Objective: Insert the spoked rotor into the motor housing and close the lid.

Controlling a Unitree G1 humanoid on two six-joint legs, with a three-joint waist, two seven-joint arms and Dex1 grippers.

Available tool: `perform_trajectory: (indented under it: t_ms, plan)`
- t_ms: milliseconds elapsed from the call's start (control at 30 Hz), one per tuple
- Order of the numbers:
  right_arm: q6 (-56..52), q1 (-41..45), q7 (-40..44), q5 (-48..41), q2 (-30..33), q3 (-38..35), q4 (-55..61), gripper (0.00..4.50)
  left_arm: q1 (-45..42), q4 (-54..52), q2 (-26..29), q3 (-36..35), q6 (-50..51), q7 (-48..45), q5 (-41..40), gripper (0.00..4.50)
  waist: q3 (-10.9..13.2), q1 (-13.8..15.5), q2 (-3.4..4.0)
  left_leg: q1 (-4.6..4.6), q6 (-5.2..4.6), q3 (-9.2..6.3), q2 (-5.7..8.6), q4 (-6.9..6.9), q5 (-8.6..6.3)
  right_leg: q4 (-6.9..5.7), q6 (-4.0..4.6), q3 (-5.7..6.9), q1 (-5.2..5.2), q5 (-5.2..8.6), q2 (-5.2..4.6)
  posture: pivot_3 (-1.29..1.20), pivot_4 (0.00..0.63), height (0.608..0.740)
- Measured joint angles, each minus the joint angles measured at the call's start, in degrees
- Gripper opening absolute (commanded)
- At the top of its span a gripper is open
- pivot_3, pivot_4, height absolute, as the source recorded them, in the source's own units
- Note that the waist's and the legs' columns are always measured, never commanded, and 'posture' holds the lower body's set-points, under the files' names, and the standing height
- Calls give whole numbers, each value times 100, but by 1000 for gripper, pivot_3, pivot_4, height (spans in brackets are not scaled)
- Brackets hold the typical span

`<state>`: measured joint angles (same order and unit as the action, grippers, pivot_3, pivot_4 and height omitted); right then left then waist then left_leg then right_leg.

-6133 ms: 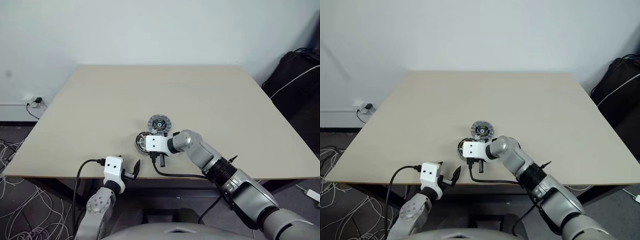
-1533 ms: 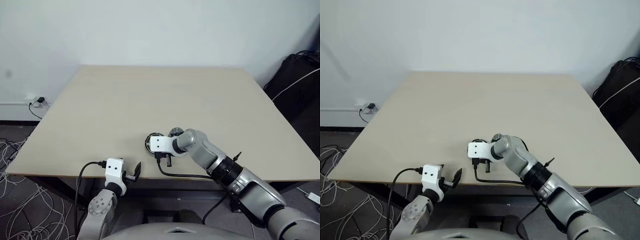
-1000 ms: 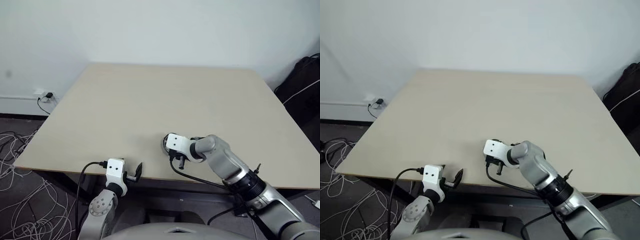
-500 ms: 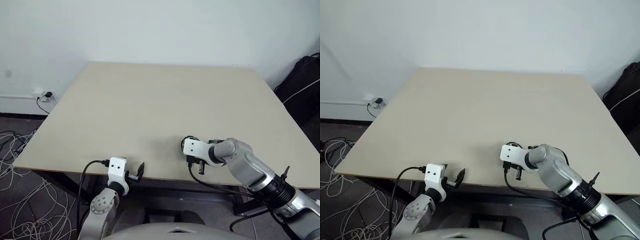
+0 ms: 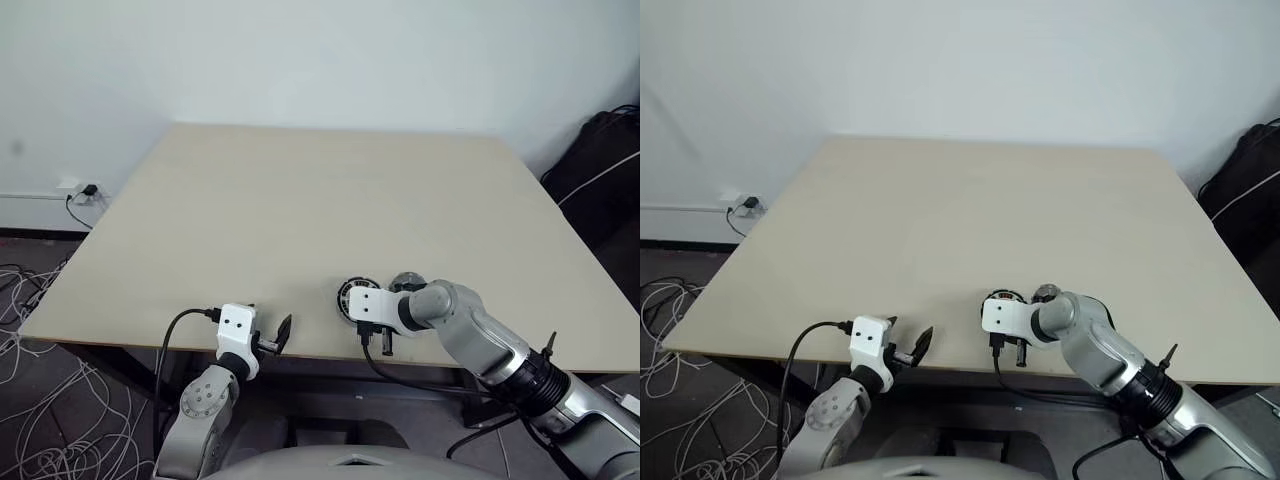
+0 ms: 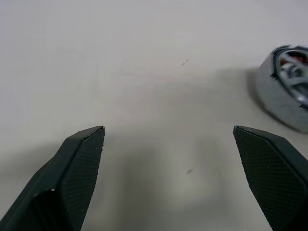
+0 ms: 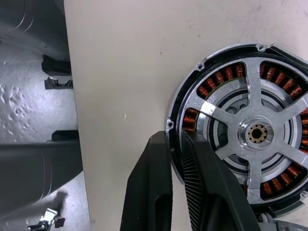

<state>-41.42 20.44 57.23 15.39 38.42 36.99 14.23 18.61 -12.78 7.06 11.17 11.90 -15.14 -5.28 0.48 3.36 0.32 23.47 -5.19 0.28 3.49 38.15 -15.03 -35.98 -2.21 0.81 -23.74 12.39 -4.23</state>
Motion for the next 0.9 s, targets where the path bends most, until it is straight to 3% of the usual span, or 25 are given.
perform_trajectory:
  t_ms: [267,600,833,867,900]
  plan:
    - [114,30,11,6,-72,30,-36,71,-443,-25,301,189,-1,-399,24,4500,0,-68,3,1,4,-2,1,0,2,-1,-1,0,-1,-2,2,0,0,740]
    - [134,28,21,-3,-35,27,-20,71,-950,864,610,584,-453,-1195,133,4500,-3,-74,8,1,6,-2,2,2,4,-2,-1,-1,-1,-3,1,0,0,740]
    - [241,115,44,-32,-56,-67,16,2333,-1148,1077,662,823,-663,-1516,247,4500,-7,-78,13,0,6,-1,2,2,4,-1,-2,-3,0,-4,0,0,0,740]
    - [247,118,41,-32,-61,-89,19,2613,-1149,1078,661,829,-670,-1518,249,4500,-8,-79,14,0,6,-2,2,2,3,-1,-2,-2,0,-4,0,0,0,740]
    - [248,118,42,-33,-60,-100,24,2613,-1148,1078,658,839,-678,-1518,250,4500,-9,-78,16,0,6,-2,2,2,4,-2,-2,-3,0,-4,0,0,0,740]
